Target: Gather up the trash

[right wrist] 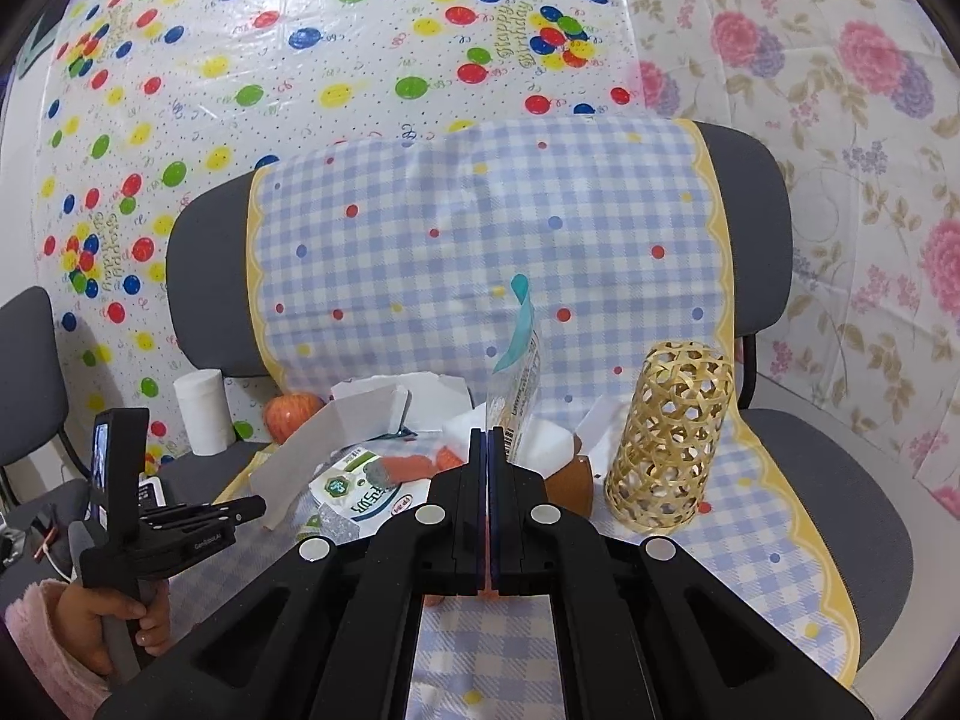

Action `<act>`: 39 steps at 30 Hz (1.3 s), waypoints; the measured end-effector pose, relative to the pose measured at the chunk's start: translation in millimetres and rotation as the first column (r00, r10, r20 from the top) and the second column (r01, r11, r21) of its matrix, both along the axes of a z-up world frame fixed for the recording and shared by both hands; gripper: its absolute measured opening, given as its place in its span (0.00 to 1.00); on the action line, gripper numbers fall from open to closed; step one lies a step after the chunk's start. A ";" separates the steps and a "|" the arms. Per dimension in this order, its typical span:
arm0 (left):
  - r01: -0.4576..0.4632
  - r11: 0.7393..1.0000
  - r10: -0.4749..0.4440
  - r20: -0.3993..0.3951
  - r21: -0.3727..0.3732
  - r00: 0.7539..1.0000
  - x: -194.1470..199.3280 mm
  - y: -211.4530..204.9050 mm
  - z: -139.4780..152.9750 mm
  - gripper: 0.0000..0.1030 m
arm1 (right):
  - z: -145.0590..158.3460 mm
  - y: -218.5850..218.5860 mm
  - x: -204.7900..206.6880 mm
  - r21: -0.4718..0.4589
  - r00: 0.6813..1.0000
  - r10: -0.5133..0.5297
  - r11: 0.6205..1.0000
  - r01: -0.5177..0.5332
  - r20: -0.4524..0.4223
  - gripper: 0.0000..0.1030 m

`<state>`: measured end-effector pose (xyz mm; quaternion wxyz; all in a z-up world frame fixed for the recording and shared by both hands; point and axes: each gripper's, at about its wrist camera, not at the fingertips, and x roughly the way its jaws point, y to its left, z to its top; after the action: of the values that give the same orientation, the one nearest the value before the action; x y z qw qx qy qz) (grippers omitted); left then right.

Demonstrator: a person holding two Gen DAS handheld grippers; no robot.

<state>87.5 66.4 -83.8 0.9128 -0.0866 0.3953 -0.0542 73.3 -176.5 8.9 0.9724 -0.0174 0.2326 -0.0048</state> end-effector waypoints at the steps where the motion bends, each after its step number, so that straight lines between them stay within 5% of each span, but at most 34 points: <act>1: 0.002 1.000 -0.002 -0.006 0.005 1.000 2.4 -1.3 -1.0 0.11 | -0.3 0.6 -0.1 -0.001 1.000 -0.001 1.000 0.001 -0.002 0.01; 4: 0.002 0.998 -0.002 0.013 0.056 1.000 -1.1 -4.9 -1.5 0.42 | -0.1 -0.5 0.1 -0.001 1.000 -0.006 1.000 0.006 -0.004 0.01; 14: 0.042 0.976 -0.066 0.107 0.213 0.992 8.9 -31.2 11.3 0.42 | -2.5 -1.9 1.8 0.001 1.000 -0.009 1.000 0.009 -0.015 0.01; 17: 0.052 0.969 -0.086 0.135 0.242 0.987 10.2 -36.9 17.6 0.30 | -2.3 -3.8 1.9 -0.001 1.000 -0.012 1.000 0.012 -0.016 0.01; 19: 0.053 0.971 -0.090 0.150 0.235 0.985 9.7 -35.4 22.6 0.05 | -2.1 -4.9 1.2 -0.004 1.000 -0.014 1.000 0.014 -0.013 0.01; 20: 0.042 0.975 -0.078 0.161 0.216 0.984 8.7 -31.6 26.1 0.01 | -1.8 -5.5 0.6 -0.006 1.000 -0.016 1.000 0.016 -0.010 0.01; 30: -0.023 0.998 0.001 0.351 0.059 0.936 -28.8 -11.3 80.3 0.00 | 8.2 -6.0 -15.5 -0.037 0.998 -0.030 0.999 0.032 0.055 0.01; 39: 0.177 0.984 -0.154 0.443 -0.012 0.883 -75.4 -64.4 117.3 0.00 | 32.5 -20.8 -48.8 -0.019 0.993 -0.050 0.998 0.053 0.107 0.01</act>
<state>12.1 2.0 33.6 0.9679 -0.0619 0.1831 -0.1605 24.5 -197.3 41.4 0.9827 -0.0219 0.1807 -0.0334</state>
